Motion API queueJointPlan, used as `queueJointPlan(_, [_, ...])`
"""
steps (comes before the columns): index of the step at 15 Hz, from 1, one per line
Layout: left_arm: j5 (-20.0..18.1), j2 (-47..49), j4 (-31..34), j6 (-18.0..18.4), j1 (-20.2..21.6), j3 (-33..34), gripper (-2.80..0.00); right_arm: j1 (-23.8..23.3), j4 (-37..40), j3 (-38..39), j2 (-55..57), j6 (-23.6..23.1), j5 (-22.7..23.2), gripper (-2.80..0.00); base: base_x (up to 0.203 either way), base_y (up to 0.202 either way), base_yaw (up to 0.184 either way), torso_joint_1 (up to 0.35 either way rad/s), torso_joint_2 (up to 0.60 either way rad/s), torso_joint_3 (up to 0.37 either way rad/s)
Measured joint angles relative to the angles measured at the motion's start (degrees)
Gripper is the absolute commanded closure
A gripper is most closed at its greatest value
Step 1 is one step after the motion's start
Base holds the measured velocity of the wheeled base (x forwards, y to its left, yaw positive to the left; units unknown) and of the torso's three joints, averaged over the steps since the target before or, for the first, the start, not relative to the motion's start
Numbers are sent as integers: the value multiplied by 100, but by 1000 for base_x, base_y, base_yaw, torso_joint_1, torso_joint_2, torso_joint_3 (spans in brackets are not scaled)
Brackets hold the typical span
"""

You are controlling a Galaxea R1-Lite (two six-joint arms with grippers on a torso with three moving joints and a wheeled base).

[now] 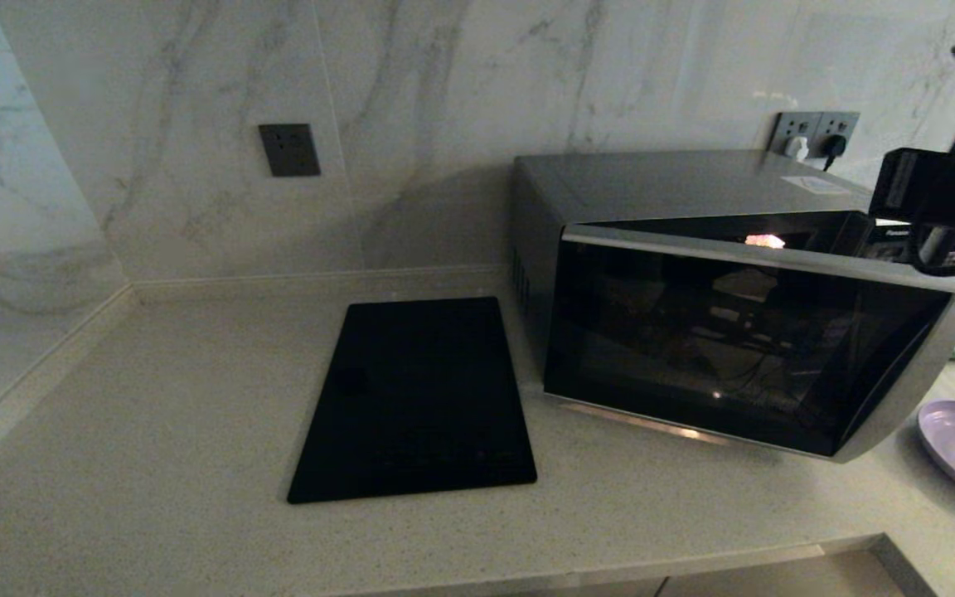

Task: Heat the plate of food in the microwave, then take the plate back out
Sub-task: Open the microwave oven

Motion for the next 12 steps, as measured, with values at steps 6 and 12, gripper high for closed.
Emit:
queueJointPlan(6, [2, 0, 1, -1, 0, 0, 0, -284, -814, 663, 434, -103, 8, 0, 0, 0, 0, 0, 0, 0])
queueJointPlan(12, [4, 0, 1, -1, 0, 0, 0, -290, -125, 823, -2, -108, 137, 0, 0, 0, 0, 0, 0, 0])
